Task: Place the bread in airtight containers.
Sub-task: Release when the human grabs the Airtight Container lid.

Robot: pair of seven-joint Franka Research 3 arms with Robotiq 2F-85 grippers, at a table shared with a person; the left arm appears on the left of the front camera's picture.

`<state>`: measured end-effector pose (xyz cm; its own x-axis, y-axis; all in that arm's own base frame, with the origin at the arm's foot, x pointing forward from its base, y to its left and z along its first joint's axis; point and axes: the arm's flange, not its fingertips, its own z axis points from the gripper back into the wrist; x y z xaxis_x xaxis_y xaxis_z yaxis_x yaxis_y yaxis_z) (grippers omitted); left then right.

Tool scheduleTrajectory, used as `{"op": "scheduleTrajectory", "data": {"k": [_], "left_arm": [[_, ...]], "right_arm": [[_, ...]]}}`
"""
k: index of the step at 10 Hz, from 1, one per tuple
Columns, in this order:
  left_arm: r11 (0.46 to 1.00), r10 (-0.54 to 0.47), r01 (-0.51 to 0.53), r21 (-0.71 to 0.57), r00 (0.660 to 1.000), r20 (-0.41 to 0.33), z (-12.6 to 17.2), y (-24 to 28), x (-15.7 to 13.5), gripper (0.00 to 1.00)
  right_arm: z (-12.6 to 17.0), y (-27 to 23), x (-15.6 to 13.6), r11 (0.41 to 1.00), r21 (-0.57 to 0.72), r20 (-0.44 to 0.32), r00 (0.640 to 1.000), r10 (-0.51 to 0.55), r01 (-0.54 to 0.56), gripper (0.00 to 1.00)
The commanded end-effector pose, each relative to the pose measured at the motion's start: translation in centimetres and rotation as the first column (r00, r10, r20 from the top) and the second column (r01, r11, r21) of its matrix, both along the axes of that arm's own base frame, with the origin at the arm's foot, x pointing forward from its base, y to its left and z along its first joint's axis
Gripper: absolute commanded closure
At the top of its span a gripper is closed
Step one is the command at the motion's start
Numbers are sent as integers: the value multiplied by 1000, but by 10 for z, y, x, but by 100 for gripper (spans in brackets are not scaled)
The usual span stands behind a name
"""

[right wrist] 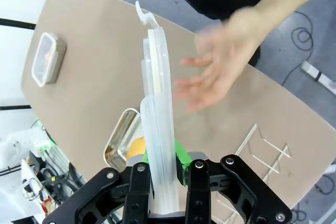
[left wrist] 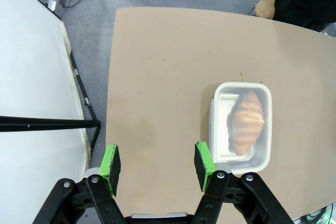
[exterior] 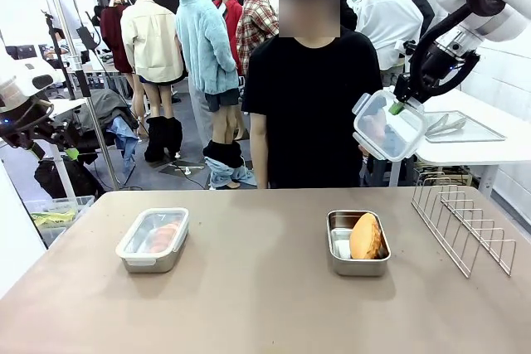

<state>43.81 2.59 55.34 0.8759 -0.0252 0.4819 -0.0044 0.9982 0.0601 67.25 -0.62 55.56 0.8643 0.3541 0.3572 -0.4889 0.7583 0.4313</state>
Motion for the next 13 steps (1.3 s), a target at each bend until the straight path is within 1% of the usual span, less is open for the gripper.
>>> {"op": "scheduleTrajectory", "data": {"k": [1,13], "left_arm": [[1000,19,-19,-4,1000,3,1,0,-1,26],[1000,19,-19,-4,1000,3,1,0,-1,26]], "right_arm": [[-1,0,0,1000,0,-2,1000,-2,2,100],[0,0,0,1000,0,0,1000,0,0,100]]}}
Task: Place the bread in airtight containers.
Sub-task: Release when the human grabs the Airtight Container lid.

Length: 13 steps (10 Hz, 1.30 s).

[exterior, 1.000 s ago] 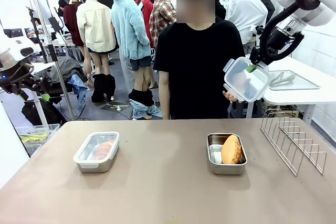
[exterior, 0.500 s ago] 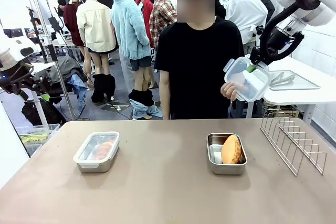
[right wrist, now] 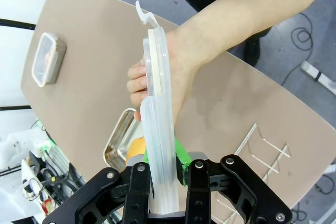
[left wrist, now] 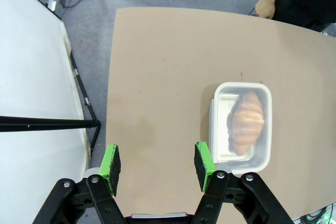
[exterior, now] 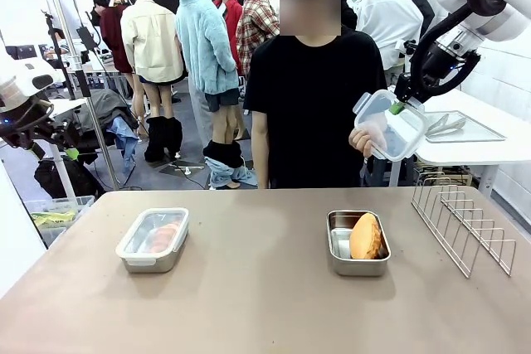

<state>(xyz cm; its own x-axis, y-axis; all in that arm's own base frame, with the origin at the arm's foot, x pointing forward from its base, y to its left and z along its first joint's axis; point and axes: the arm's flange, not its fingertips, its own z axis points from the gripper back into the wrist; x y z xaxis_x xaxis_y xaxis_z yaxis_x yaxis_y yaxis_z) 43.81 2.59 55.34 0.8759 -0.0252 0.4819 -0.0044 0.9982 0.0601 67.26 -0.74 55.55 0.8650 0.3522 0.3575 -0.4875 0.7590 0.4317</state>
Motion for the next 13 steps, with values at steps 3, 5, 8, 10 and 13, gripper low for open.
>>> {"op": "scheduleTrajectory", "data": {"k": [3,5,8,10,13], "left_arm": [[1000,19,-19,-4,1000,3,1,0,-1,26],[1000,19,-19,-4,1000,3,1,0,-1,26],[1000,19,-19,-4,1000,3,1,0,-1,26],[1000,19,-19,-4,1000,3,1,0,-1,26],[1000,19,-19,-4,1000,3,1,0,-1,26]], "right_arm": [[0,0,0,1000,0,0,1000,0,0,80],[3,-3,-7,1000,-20,-5,1000,15,-16,41],[16,-34,-29,988,-111,26,993,111,-108,11],[13,-58,-57,933,-296,109,963,248,-206,11],[-9,-78,-110,824,-485,207,877,433,-293,11]]}}
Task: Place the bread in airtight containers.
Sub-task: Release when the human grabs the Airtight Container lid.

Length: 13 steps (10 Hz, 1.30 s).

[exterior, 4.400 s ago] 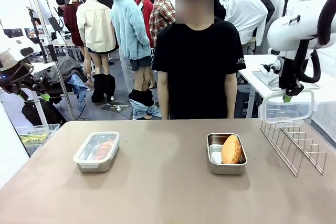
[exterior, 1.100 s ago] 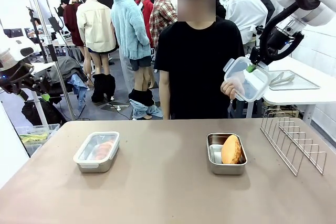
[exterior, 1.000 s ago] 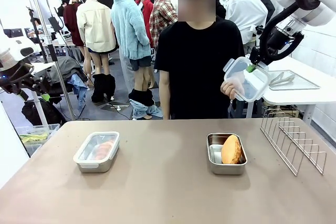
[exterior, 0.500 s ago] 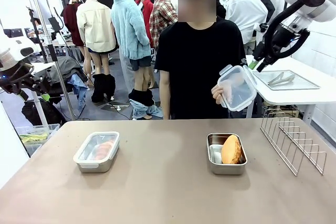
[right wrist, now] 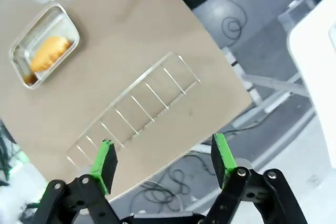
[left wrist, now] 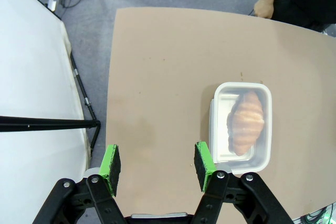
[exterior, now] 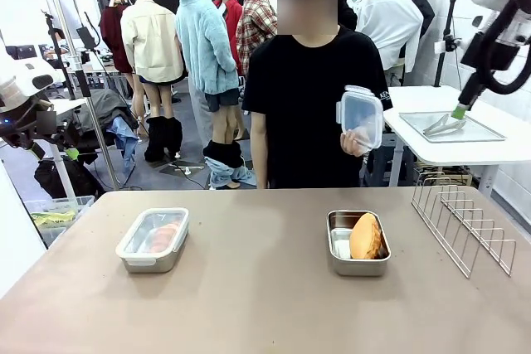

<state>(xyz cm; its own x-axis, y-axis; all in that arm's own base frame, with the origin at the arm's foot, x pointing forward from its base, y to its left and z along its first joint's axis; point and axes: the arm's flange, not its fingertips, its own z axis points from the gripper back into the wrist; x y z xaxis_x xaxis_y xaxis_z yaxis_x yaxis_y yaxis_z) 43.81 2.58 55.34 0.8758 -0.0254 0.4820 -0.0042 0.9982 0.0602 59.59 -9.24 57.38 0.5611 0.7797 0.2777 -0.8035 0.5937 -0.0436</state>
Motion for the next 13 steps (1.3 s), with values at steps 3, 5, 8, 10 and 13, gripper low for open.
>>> {"op": "scheduleTrajectory", "data": {"k": [3,5,8,10,13], "left_arm": [[1000,19,-19,-4,1000,3,1,0,-1,26],[1000,19,-19,-4,1000,3,1,0,-1,26],[1000,19,-19,-4,1000,3,1,0,-1,26],[1000,19,-19,-4,1000,3,1,0,-1,26],[1000,19,-19,-4,1000,3,1,0,-1,26]], "right_arm": [[-59,5,-49,998,-4,53,996,69,-69,11],[-66,8,-61,997,-32,62,995,74,-72,11],[-66,5,-50,998,-24,26,998,61,-60,11],[-66,5,-50,998,-24,26,998,61,-60,11],[-66,5,-50,998,-24,26,998,61,-60,11]]}}
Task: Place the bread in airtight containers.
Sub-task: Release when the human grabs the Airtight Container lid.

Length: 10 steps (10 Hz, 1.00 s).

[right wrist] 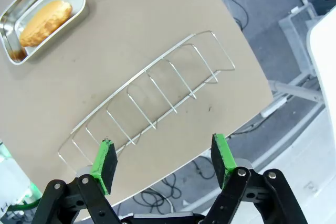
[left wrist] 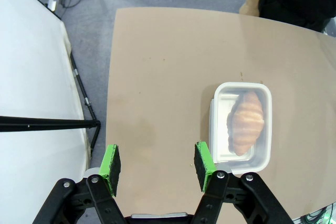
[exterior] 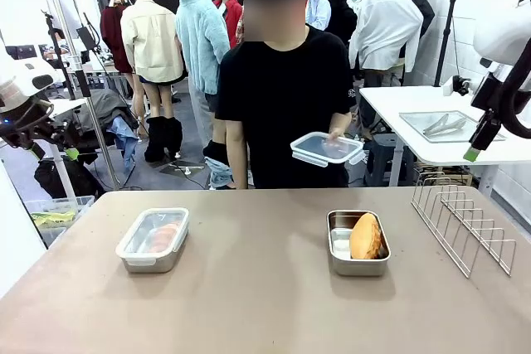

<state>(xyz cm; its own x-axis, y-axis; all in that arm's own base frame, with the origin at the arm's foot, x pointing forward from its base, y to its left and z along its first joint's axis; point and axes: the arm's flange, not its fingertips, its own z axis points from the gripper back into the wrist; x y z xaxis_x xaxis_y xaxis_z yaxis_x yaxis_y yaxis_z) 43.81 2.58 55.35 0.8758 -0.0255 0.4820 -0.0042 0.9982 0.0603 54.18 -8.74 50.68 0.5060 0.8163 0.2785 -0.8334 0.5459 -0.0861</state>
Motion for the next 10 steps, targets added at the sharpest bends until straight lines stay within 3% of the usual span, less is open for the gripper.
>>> {"op": "scheduleTrajectory", "data": {"k": [1,10], "left_arm": [[1000,19,-19,-4,1000,3,1,0,-1,26],[1000,19,-19,-4,1000,3,1,0,-1,26]], "right_arm": [[1,0,4,1000,0,-10,1000,4,-4,11],[1,0,4,1000,0,-10,1000,4,-4,11]]}}
